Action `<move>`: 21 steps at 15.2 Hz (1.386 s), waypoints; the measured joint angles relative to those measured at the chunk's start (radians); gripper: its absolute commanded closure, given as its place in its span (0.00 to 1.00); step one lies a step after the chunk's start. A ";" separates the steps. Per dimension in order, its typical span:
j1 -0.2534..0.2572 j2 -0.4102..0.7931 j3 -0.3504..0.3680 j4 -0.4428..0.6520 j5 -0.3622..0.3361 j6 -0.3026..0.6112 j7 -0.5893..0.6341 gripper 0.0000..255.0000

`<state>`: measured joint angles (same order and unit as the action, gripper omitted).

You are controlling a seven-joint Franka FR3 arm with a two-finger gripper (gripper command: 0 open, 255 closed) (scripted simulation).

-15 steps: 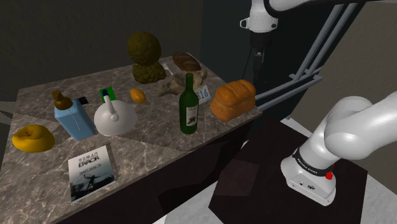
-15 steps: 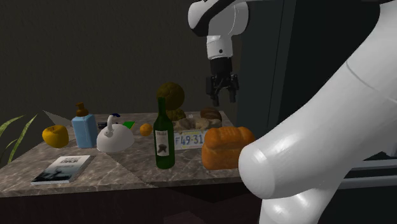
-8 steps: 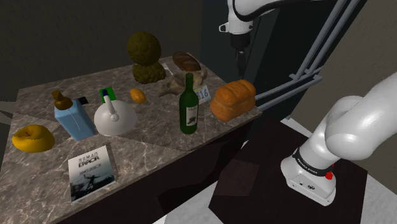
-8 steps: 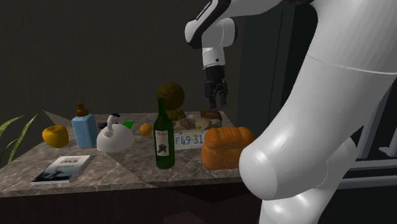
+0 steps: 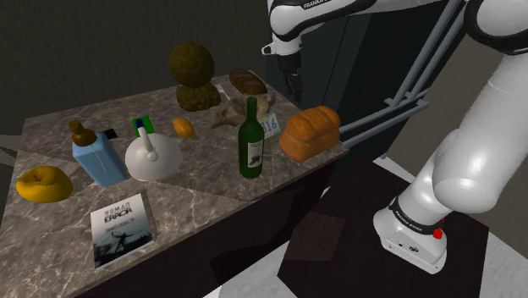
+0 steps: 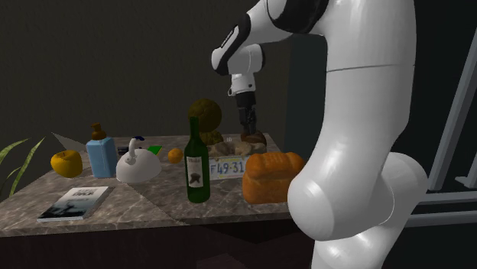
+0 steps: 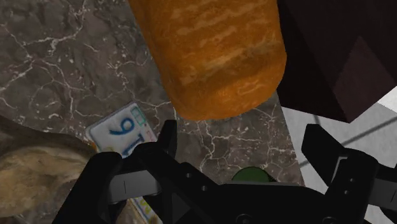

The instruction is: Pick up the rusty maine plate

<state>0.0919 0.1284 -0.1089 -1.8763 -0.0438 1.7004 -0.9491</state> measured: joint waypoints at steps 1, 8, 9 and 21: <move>-0.001 0.049 0.003 0.048 0.003 -0.006 -0.036 0.00; 0.002 0.354 0.052 0.372 0.009 -0.068 -0.246 0.00; 0.002 0.396 0.059 0.422 0.007 -0.081 -0.275 0.00; 0.051 0.833 0.128 0.984 -0.026 -0.253 -0.481 0.00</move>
<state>0.1428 0.9613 0.0196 -0.8923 -0.0696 1.4470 -1.4298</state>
